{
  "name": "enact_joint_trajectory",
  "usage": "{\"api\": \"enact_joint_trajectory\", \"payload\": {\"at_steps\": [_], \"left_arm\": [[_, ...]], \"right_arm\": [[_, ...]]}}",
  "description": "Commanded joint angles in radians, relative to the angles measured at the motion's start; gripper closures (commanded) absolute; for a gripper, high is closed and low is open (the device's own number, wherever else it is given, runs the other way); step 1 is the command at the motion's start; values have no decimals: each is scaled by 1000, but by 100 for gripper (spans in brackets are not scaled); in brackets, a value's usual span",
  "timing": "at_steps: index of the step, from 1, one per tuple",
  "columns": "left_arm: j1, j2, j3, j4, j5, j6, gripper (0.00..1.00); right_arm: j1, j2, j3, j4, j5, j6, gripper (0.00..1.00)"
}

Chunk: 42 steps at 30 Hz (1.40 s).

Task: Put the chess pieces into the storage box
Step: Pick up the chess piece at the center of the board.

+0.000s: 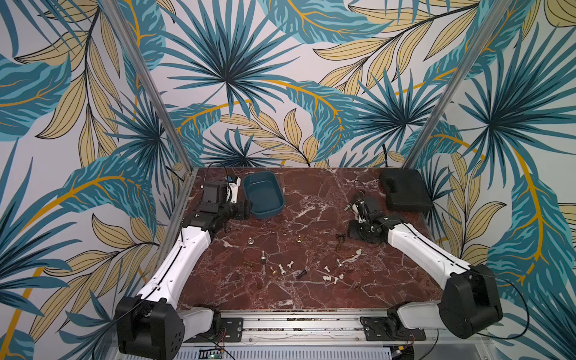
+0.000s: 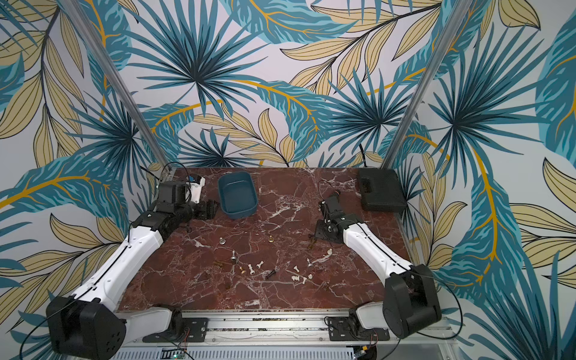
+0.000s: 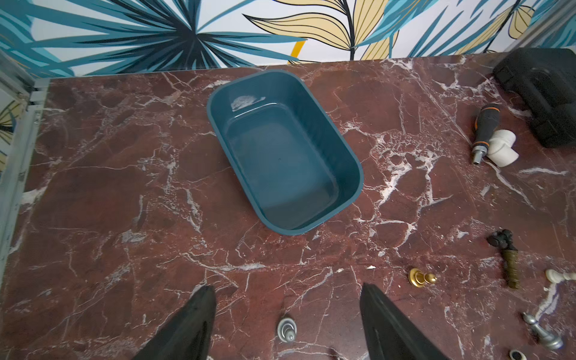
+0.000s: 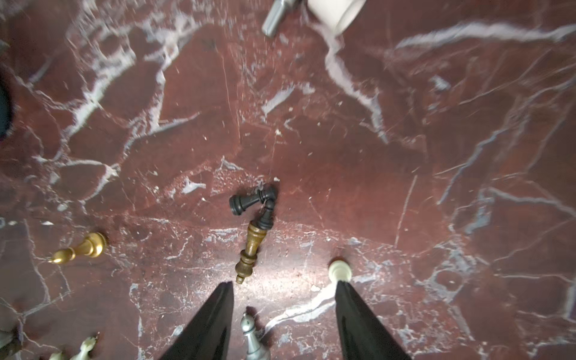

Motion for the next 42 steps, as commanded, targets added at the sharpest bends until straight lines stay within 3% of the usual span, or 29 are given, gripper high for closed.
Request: {"api": "enact_joint_trajectory", "payload": {"at_steps": [1,6,10,13,22,26,32,42], "left_arm": [[-4,14,38,-1,48,26,22],[-4,9,16,-4,47,55,22],[-4,8,7,-2,39,73,21],[-5,9,10,-1,38,80,21],[-4,1,2,9,41,81,20],[-5,-5,-1,12,44,80,20],[-5,-5,0,15,45,79,20],[-4,-8,5,22,52,75,19]], "right_arm": [[22,56,6,25,-27,67,47],[54,121,9,45,-29,98,48],[80,161,9,50,-7,113,54],[96,185,6,62,9,123,65],[118,259,4,79,40,147,67],[120,273,-3,85,50,149,74],[123,242,-21,81,40,151,78],[126,71,-42,1,68,163,83]]}}
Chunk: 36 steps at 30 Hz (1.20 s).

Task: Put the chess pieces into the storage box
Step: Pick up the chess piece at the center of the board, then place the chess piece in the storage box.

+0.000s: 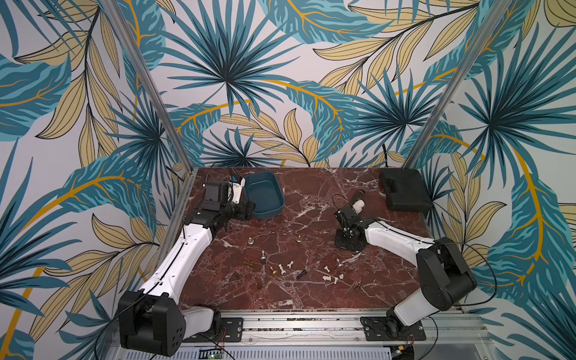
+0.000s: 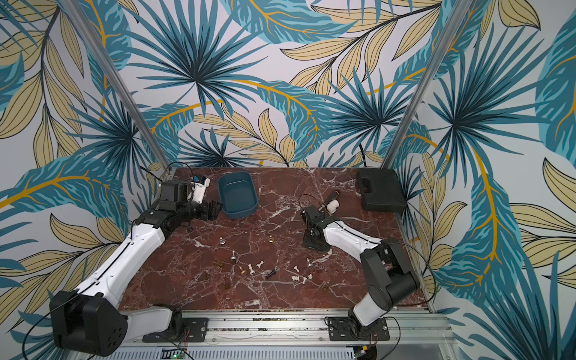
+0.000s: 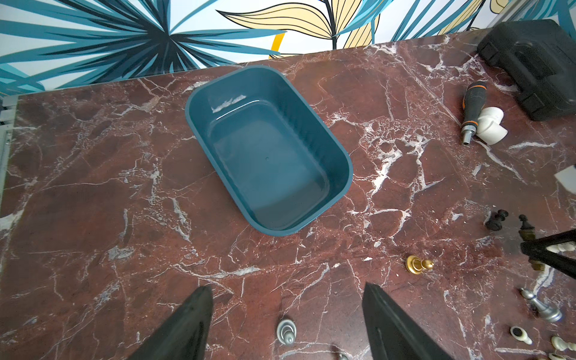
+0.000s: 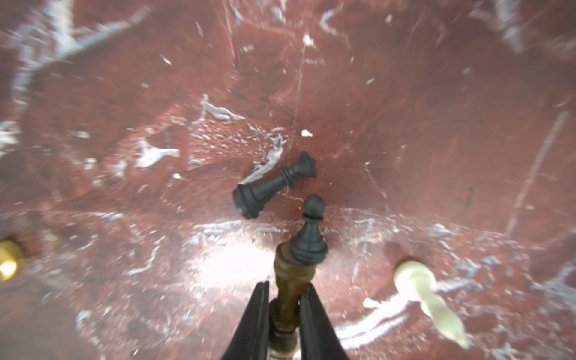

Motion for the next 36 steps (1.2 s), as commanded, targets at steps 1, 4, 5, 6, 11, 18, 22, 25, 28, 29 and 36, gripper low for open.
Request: {"api": "enact_joint_trajectory", "payload": {"at_steps": [1,4,5,6,11,18,22,25,28,29,36], "left_arm": [[-3,-26,-1,21,16,6,19],[-4,-28,-1,28,29,1,19],[-3,-26,-1,29,37,0,19],[-3,-24,1,28,45,-3,19],[-4,-13,4,20,89,-10,19],[-4,-2,12,9,100,-11,20],[-4,13,16,1,125,-15,20],[-4,21,24,-4,123,-16,20],[-4,22,24,-5,122,-16,20],[-4,23,24,-4,123,-16,20],[-4,20,23,-13,123,-17,20]], "right_arm": [[6,-63,-17,-54,26,16,84],[7,-75,1,-71,4,2,86],[8,-76,7,-70,-6,-4,86],[9,-77,11,-65,-13,-13,86],[13,-70,32,-40,-41,-52,87],[12,-15,96,8,-173,-144,90],[14,19,141,32,-288,-228,89],[12,40,175,5,-269,-244,89],[13,49,188,2,-267,-239,89],[12,49,188,2,-262,-235,89],[12,59,183,37,-315,-245,89]]}}
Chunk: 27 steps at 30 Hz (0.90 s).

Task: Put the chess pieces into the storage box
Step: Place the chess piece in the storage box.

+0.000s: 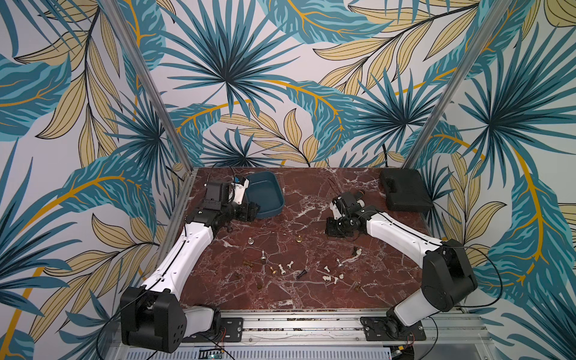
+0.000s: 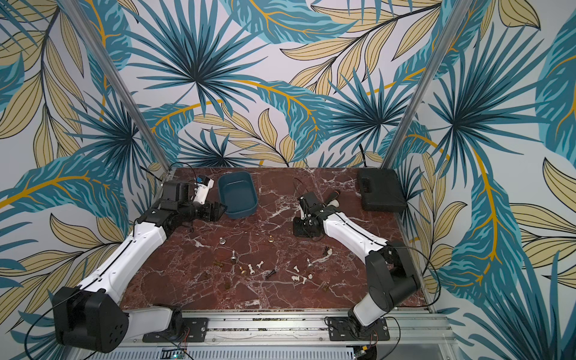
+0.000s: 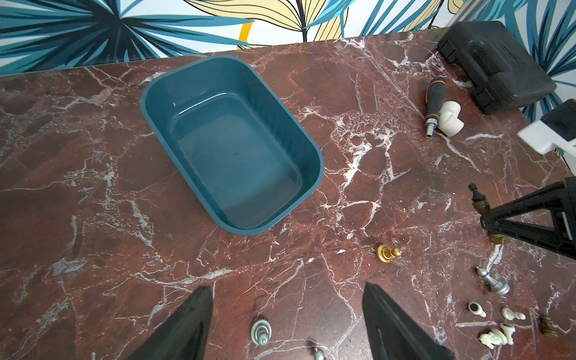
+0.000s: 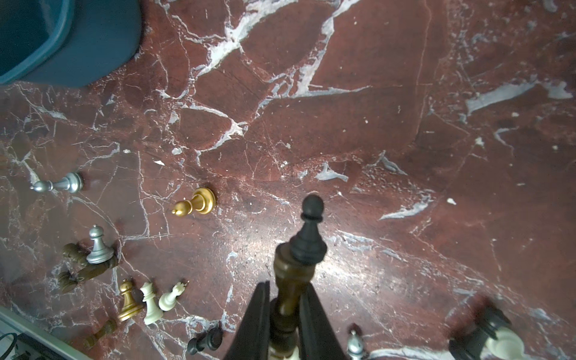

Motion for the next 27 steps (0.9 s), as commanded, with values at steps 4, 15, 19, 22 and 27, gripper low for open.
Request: {"api": "enact_joint_trajectory", "payload": {"at_steps": [4,15,19,22,27], "left_arm": [[-4,-3,26,-15,9,-9,20],[-4,20,45,-61,-59,-28,20],[-3,25,54,-64,-100,-41,20],[-4,20,53,-66,-111,-42,20],[-3,17,52,-64,-122,-55,20]], "right_arm": [[5,79,80,46,-91,-40,89],[97,514,733,-100,-61,-35,89],[142,658,947,-120,-94,-33,89],[170,749,1069,-122,-123,-35,88],[200,881,1226,-139,-131,-36,86]]}}
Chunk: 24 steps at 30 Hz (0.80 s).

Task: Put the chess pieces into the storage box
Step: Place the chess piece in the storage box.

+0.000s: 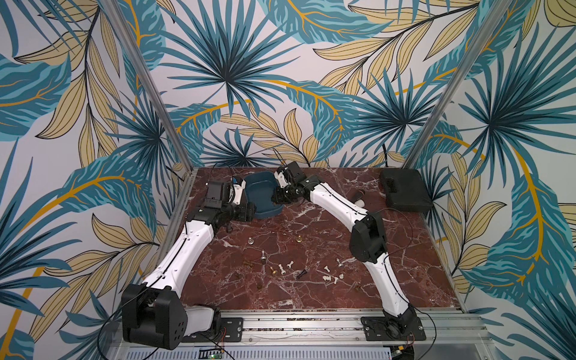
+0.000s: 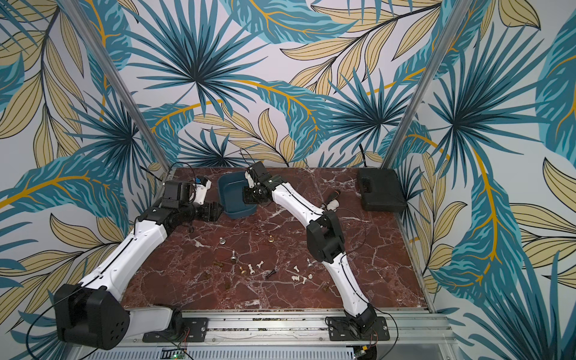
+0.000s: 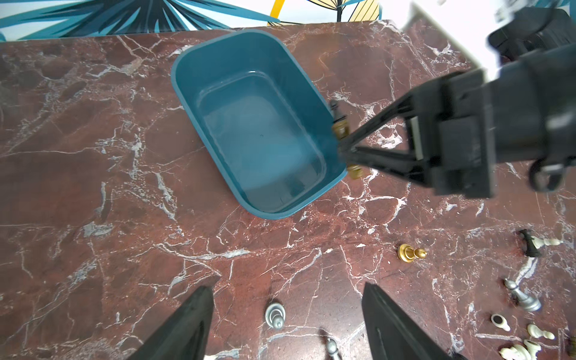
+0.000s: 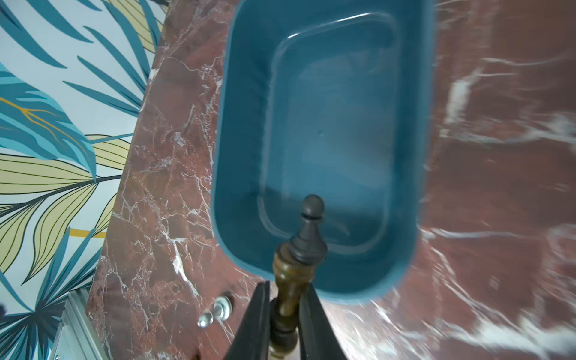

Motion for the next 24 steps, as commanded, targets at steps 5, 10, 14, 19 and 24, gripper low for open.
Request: {"api": "enact_joint_trajectory", "payload": {"at_steps": [5,10,14,19,24], "left_arm": [[-3,-16,26,-1,-48,-14,20],[-3,-19,26,-2,-48,-15,20],[-3,-18,27,-2,-46,-17,19],[-3,-22,28,-7,-47,-16,19],[-4,-32,20,-31,-56,-18,19]], "right_arm": [[23,122,134,-44,28,-23,82],[22,136,152,-43,70,-19,74],[24,116,152,-33,80,-15,68],[24,76,145,-36,88,-3,69],[25,-26,78,-35,85,9,69]]}}
